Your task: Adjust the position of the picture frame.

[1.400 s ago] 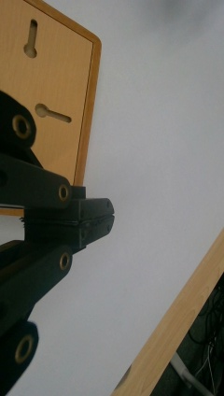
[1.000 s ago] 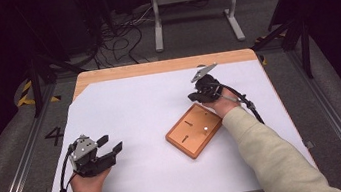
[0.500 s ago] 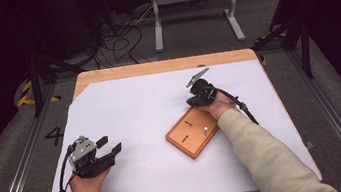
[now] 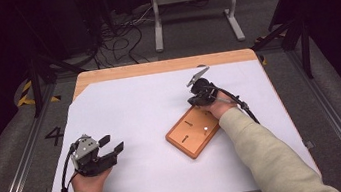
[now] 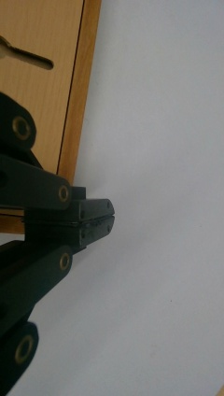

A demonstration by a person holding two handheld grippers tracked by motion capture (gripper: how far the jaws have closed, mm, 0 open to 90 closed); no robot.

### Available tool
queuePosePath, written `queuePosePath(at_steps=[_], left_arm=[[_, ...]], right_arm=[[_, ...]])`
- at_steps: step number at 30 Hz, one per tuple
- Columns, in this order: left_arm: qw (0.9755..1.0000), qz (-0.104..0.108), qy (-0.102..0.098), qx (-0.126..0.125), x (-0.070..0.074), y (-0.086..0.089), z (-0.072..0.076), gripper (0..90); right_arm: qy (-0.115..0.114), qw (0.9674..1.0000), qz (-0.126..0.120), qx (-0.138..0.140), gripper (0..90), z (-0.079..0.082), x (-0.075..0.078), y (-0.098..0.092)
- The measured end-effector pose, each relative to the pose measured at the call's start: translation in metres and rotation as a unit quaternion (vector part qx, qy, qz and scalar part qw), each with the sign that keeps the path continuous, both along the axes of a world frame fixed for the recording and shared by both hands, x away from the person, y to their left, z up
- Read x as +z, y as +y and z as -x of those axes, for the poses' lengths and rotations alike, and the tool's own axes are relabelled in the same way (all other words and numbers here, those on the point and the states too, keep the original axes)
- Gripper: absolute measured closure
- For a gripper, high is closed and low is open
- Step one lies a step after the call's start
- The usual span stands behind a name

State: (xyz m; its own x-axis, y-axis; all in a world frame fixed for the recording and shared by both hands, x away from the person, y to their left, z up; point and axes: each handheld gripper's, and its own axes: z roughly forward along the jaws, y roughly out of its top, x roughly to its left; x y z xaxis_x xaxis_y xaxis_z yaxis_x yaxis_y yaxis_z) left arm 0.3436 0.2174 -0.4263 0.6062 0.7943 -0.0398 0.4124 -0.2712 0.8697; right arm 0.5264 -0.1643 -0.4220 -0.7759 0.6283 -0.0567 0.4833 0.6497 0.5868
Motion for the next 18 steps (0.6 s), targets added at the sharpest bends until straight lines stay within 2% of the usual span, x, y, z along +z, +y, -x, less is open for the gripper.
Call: queuePosePath(at_steps=[10,12,15,18], left_arm=[[1.0,0.005,0.0,-0.004,0.0,-0.001,-0.002,42.0],[1.0,0.005,0.0,-0.006,0.0,-0.002,-0.003,42.0],[0.9999,0.004,0.0,-0.01,0.0,-0.004,-0.005,42.0],[0.9999,0.005,0.001,-0.013,0.0,-0.007,-0.006,42.1]], right_arm=[[0.012,0.9998,0.012,-0.007,90.0,0.0,0.002,0.0],[0.023,0.9996,0.015,-0.011,90.0,0.001,0.003,-0.004],[0.036,0.999,0.021,-0.012,90.0,0.008,0.004,-0.013],[0.033,0.9994,0.009,-0.011,90.0,0.017,0.007,-0.022]])
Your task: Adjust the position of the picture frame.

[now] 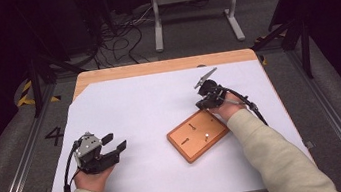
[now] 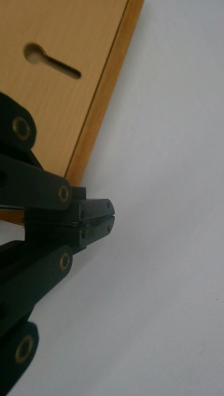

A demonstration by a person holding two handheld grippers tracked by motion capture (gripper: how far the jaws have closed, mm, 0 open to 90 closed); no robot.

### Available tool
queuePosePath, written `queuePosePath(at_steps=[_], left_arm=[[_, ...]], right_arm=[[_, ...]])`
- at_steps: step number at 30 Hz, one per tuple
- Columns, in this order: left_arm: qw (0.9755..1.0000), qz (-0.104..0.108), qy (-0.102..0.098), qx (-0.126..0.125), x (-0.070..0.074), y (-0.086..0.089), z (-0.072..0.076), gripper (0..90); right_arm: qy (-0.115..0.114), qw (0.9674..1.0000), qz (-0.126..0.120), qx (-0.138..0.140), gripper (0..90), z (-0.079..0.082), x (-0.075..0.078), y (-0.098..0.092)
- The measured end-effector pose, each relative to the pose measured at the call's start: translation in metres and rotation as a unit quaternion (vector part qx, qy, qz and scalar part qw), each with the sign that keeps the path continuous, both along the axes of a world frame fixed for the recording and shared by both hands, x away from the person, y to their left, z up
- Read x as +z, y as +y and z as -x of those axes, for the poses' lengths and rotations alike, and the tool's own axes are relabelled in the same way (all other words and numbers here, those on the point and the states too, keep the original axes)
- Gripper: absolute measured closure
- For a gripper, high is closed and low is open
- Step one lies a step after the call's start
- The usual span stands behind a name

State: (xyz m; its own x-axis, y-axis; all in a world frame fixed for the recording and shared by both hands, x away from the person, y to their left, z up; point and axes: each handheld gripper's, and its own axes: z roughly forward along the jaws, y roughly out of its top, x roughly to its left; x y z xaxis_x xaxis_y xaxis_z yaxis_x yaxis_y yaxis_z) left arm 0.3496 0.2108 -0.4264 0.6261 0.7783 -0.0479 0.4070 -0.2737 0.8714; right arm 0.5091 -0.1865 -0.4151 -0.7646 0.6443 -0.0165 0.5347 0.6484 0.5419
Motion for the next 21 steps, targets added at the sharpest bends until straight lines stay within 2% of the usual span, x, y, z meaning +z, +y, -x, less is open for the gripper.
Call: queuePosePath(at_steps=[1,3,5,6,10,11,12,15,16,19,21], left_arm=[[1.0,-0.002,0.0,-0.001,0.0,-0.001,-0.001,42.1],[1.0,-0.002,0.002,-0.005,0.0,-0.004,-0.002,42.1],[1.0,-0.004,0.0,-0.008,0.0,-0.006,-0.003,42.1],[0.9999,-0.005,-0.001,-0.01,0.001,-0.007,-0.003,42.1],[0.9994,-0.006,-0.003,-0.034,0.003,-0.017,-0.003,44.2],[0.9994,-0.006,-0.003,-0.034,0.003,-0.017,-0.003,44.7],[0.9991,-0.004,-0.003,-0.043,0.004,-0.021,-0.003,44.8],[0.9988,-0.003,-0.001,-0.05,0.004,-0.024,-0.003,46.2],[0.9986,-0.006,0.0,-0.052,0.004,-0.024,-0.004,46.2],[0.9985,-0.003,0.004,-0.055,0.004,-0.024,-0.005,47.7],[0.9985,-0.002,0.003,-0.054,0.004,-0.025,-0.005,48.3]], right_arm=[[0.005,0.9999,-0.008,0.004,90.0,0.003,0.002,-0.004],[0.012,0.9999,-0.007,0.01,90.0,0.009,0.002,-0.009],[0.009,0.9999,-0.003,0.012,90.0,0.011,0.003,-0.011],[-0.009,0.9998,0.0,0.019,90.0,0.017,0.003,-0.013],[-0.034,0.9993,-0.013,0.014,90.0,0.029,0.007,-0.022],[-0.034,0.9993,-0.013,0.014,90.0,0.029,0.007,-0.022],[-0.042,0.9989,-0.019,0.012,90.0,0.038,0.011,-0.029],[-0.051,0.9986,-0.016,-0.001,90.0,0.049,0.013,-0.043],[-0.051,0.9986,-0.016,-0.001,90.0,0.049,0.013,-0.043],[-0.047,0.9985,-0.014,-0.025,90.0,0.057,0.007,-0.058],[-0.039,0.9984,-0.012,-0.039,90.0,0.062,-0.001,-0.067]])
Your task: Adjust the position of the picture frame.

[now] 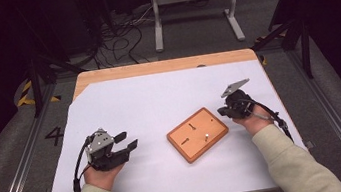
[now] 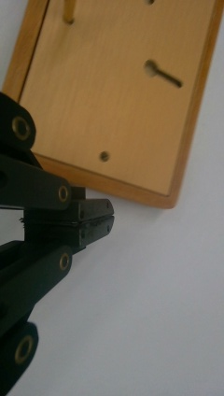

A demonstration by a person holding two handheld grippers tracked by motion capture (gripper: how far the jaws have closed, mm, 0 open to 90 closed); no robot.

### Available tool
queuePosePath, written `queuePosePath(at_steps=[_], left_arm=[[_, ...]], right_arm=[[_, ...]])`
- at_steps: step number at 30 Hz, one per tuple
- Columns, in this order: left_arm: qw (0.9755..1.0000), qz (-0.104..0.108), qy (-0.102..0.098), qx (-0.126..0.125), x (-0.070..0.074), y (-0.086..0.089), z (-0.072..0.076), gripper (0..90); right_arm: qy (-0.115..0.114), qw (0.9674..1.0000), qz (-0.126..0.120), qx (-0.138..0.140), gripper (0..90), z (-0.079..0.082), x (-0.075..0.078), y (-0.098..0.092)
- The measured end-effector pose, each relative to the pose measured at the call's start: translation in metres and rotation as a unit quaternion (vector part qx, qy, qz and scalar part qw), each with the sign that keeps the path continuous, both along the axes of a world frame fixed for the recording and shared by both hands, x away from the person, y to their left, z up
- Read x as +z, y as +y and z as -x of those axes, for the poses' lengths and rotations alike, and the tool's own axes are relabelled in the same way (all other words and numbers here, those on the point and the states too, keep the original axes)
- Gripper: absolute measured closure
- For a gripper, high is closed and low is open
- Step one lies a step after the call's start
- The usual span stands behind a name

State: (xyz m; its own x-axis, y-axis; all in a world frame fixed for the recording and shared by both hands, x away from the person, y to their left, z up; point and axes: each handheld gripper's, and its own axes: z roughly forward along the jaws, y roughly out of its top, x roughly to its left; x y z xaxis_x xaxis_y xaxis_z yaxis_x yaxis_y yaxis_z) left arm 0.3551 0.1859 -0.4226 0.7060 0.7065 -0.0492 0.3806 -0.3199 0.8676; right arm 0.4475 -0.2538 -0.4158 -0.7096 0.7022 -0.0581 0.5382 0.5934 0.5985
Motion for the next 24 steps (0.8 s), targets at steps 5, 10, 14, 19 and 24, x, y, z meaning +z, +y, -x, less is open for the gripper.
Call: queuePosePath(at_steps=[5,10,14,19,24], left_arm=[[1.0,-0.003,0.003,-0.003,0.0,0.0,0.0,48.5],[1.0,0.0,0.004,0.0,0.0,0.001,0.0,48.8],[1.0,-0.002,0.004,-0.001,0.0,0.001,0.001,49.1],[1.0,-0.002,0.005,-0.005,0.0,0.0,0.001,50.5],[0.9999,0.001,0.009,-0.011,0.001,-0.002,0.003,51.7]], right_arm=[[0.018,0.9998,-0.008,-0.008,90.0,0.007,-0.015,-0.009],[0.019,0.9998,-0.009,-0.007,90.0,0.019,-0.018,-0.003],[0.021,0.9994,-0.017,-0.023,90.0,0.021,-0.019,-0.003],[0.038,0.9988,-0.029,0.009,90.0,0.033,-0.019,0.009],[0.035,0.9981,-0.033,0.039,90.0,0.046,-0.017,0.026]])
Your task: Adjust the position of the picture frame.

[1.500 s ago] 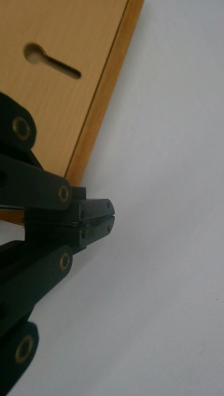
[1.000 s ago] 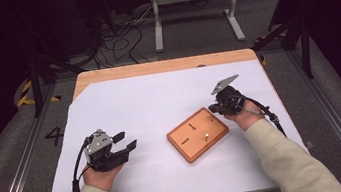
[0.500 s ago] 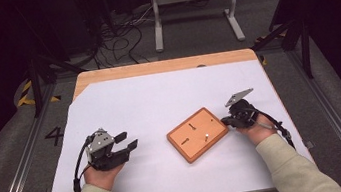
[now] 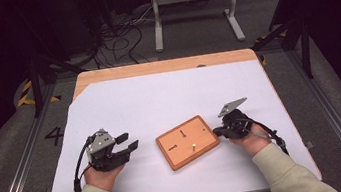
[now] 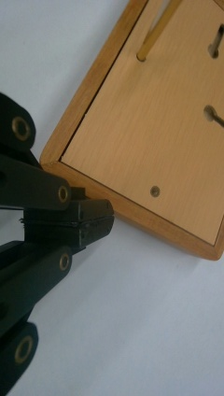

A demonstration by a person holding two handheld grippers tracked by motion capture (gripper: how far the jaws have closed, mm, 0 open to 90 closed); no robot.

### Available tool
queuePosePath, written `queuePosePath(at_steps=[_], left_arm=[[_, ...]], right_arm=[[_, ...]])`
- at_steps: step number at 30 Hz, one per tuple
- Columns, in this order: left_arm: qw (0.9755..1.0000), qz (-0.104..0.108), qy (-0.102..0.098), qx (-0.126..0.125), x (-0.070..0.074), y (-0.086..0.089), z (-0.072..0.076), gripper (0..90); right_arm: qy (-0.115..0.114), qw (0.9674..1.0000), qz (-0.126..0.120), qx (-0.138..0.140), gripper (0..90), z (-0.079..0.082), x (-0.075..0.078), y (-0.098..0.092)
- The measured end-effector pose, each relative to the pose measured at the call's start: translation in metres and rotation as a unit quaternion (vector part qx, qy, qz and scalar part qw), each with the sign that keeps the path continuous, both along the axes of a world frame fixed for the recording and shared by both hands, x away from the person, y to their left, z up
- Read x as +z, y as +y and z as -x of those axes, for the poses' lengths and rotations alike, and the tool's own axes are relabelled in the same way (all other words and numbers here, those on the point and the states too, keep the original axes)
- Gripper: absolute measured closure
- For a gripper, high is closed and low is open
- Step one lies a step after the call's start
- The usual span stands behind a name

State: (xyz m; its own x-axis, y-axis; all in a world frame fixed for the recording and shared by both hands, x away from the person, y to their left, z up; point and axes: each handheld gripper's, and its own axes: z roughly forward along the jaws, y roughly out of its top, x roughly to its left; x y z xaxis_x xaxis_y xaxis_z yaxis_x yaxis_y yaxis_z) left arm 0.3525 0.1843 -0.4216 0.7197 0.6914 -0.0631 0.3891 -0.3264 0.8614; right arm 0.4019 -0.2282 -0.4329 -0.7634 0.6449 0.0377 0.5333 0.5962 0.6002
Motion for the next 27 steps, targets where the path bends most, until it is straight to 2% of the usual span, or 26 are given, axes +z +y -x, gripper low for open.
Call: queuePosePath(at_steps=[3,5,7,8,9,10,13,16,18,19,20,22,24,27], left_arm=[[0.9998,0.003,0.002,-0.017,0.001,-0.004,0.002,54.6],[0.999,0.003,0.005,-0.043,0.003,-0.012,0.006,58.2],[0.9987,0.004,0.006,-0.051,0.003,-0.015,0.007,63.7],[0.9972,0.005,0.01,-0.074,0.005,-0.023,0.011,69.3],[0.9972,0.005,0.01,-0.074,0.005,-0.023,0.011,74.8],[0.9963,0.004,0.01,-0.085,0.006,-0.027,0.012,74.8],[0.9936,-0.008,0.01,-0.112,0.007,-0.039,0.017,88.4],[0.9904,-0.016,0.022,-0.136,0.007,-0.051,0.02,89.7],[0.9861,-0.025,0.026,-0.162,0.006,-0.062,0.023,89.7],[0.9825,-0.031,0.031,-0.181,0.004,-0.071,0.025,89.8],[0.9825,-0.031,0.031,-0.181,0.004,-0.071,0.025,89.8],[0.9783,-0.037,0.038,-0.2,0.002,-0.079,0.027,89.8],[0.9733,-0.041,0.054,-0.219,0.0,-0.086,0.027,89.8],[0.9664,-0.061,0.068,-0.24,-0.006,-0.096,0.028,89.8]], right_arm=[[-0.007,0.9999,-0.005,0.011,90.0,0.002,0.003,0.001],[-0.019,0.9998,0.004,0.004,90.0,0.002,0.003,-0.002],[-0.017,0.9999,-0.001,0.001,90.0,0.002,0.003,-0.005],[-0.015,0.9999,-0.006,-0.003,90.0,0.002,0.003,-0.009],[-0.015,0.9999,-0.006,-0.003,90.0,0.002,0.003,-0.009],[-0.016,0.9998,-0.008,-0.006,90.0,0.002,0.004,-0.01],[-0.024,0.9995,-0.017,-0.01,90.0,0.003,0.006,-0.014],[-0.03,0.9991,-0.023,-0.018,90.0,0.005,0.008,-0.019],[-0.034,0.9988,-0.028,-0.022,90.0,0.006,0.01,-0.023],[-0.037,0.9985,-0.031,-0.026,90.0,0.007,0.011,-0.025],[-0.037,0.9985,-0.031,-0.026,90.0,0.007,0.011,-0.025],[-0.04,0.998,-0.037,-0.034,90.0,0.008,0.013,-0.03],[-0.04,0.9978,-0.038,-0.037,90.0,0.008,0.013,-0.032],[-0.04,0.9975,-0.041,-0.04,90.0,0.009,0.013,-0.034]])
